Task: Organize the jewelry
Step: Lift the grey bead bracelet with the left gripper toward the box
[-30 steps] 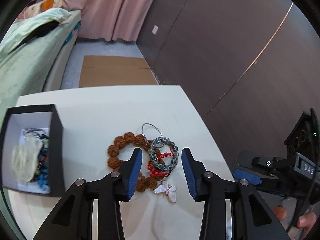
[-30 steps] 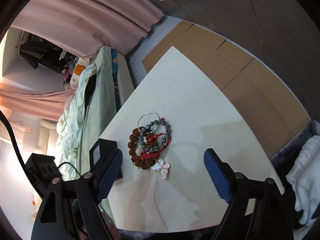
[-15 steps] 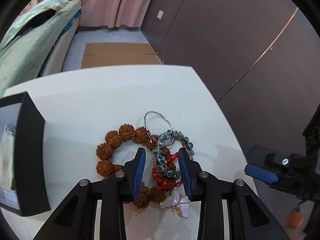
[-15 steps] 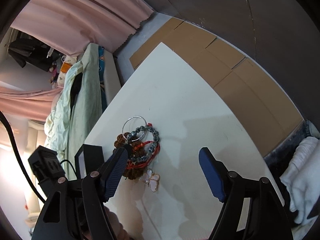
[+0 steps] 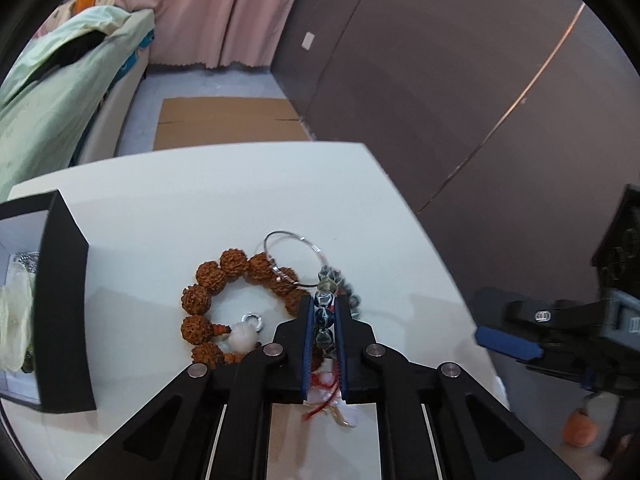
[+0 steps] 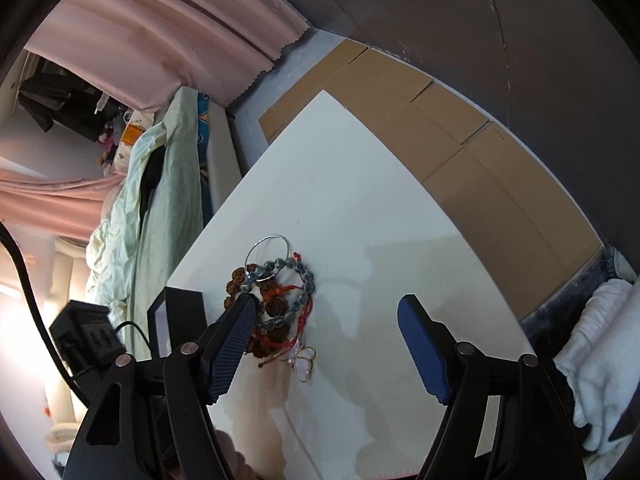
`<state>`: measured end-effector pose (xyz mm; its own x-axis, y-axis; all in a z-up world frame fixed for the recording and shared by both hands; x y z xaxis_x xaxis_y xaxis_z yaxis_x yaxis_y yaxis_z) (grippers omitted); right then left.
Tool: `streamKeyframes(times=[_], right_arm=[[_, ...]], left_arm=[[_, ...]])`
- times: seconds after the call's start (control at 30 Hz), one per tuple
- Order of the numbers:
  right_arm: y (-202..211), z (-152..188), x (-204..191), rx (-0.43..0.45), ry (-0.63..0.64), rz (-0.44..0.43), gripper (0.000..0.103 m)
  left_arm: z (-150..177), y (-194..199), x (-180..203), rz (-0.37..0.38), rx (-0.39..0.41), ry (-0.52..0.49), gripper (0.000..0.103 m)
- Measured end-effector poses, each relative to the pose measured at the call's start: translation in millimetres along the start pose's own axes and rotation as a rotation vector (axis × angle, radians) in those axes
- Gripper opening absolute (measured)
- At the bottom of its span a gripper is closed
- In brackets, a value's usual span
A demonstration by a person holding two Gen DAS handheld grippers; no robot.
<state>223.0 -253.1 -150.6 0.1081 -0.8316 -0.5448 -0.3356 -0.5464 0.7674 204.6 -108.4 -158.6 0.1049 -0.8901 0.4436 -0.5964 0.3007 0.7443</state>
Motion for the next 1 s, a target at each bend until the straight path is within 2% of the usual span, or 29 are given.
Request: streamKeyframes(times=[0.3, 0.43, 0.63, 0.87, 1.0], right_arm=[[1, 1, 1, 0.011, 0.005, 0.014, 0.075], [-3, 3, 1, 0.0, 0.015, 0.008, 0.061], [-15, 7, -11, -0.023, 0.054, -0.012, 0.051], [-38, 11, -27, -0.07, 0.119, 0.008, 0.05], [-45, 10, -38, -0.073, 0.135, -0.024, 0.05]], left_arm=[[-7, 41, 8, 0.063, 0.059, 0.003, 0.01], [-13, 61, 7, 0.091, 0.092, 0.019, 0.01], [-23, 82, -1, 0.116, 0.127, 0.042, 0.01], [-31, 98, -20, 0.124, 0.151, 0.078, 0.01], [-38, 105, -31, 0.126, 0.167, 0.102, 0.01]])
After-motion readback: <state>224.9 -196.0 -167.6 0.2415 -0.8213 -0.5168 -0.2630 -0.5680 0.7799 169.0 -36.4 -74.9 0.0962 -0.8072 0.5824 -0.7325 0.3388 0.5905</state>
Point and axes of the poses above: each gripper's, at about its wrist camera, not at the fingertips, and y roughly against the way its jaws point, x to its right, z to its underside, the point moved 8 cm from there along -y, roughly the way its jaws point, and after that the axes turned 8 degrees about y, right-handed, at the moved point
